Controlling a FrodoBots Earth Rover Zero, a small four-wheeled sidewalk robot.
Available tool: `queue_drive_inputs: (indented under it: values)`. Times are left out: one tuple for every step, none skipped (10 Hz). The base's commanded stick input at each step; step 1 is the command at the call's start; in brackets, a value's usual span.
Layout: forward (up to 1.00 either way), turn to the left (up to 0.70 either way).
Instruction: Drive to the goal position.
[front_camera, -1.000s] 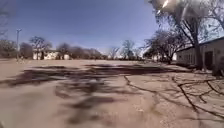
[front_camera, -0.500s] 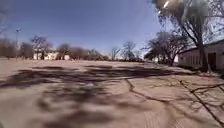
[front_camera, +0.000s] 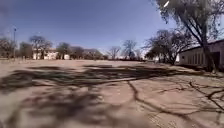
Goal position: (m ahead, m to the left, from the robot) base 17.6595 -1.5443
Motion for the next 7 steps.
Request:
queue_drive_inputs:
  values:
    - [1.00,0.00]
    - [1.00,0.00]
    - [1.00,0.00]
    - [1.00,0.00]
    - [1.00,0.00]
    - [1.00,0.00]
    - [1.00,0.00]
